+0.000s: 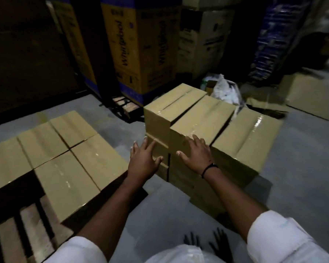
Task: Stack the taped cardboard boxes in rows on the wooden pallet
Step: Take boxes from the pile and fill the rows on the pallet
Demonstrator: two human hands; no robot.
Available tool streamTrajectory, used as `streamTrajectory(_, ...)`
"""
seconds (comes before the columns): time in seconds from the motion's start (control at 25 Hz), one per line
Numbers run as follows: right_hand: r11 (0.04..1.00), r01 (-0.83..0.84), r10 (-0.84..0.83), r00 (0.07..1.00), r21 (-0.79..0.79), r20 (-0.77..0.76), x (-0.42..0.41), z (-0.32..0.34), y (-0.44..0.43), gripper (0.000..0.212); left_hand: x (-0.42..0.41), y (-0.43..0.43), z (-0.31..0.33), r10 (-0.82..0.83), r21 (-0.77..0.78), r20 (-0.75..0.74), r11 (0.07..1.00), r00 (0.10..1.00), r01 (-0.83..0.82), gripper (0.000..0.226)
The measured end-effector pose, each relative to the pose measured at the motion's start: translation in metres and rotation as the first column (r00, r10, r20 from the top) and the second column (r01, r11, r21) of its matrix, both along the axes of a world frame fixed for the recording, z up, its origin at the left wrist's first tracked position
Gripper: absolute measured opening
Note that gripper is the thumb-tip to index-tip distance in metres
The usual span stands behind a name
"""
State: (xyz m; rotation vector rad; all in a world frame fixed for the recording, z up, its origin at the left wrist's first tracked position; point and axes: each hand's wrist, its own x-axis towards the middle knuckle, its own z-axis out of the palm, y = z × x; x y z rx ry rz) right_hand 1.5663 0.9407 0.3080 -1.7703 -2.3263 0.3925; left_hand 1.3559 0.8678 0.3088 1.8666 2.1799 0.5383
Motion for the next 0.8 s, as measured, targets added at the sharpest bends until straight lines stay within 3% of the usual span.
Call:
streamTrajectory(0.28,0.972,0.22,-0.222,0.975,-0.084,-0.016,0.131,-0.023,-0.011,0.079,0.127,0.036,-0.003,-0.233,-0.047,0.025,0.971,0.972,0.234,0.076)
streamTrajectory(0.8,0.86,0.448,-0.451,0.891,-0.246,0.044,0.211,-0.068,0.098,0.081,0.183,0.198,-0.037,-0.469,-0.148,0.058,0.869,0.881,0.473,0.076)
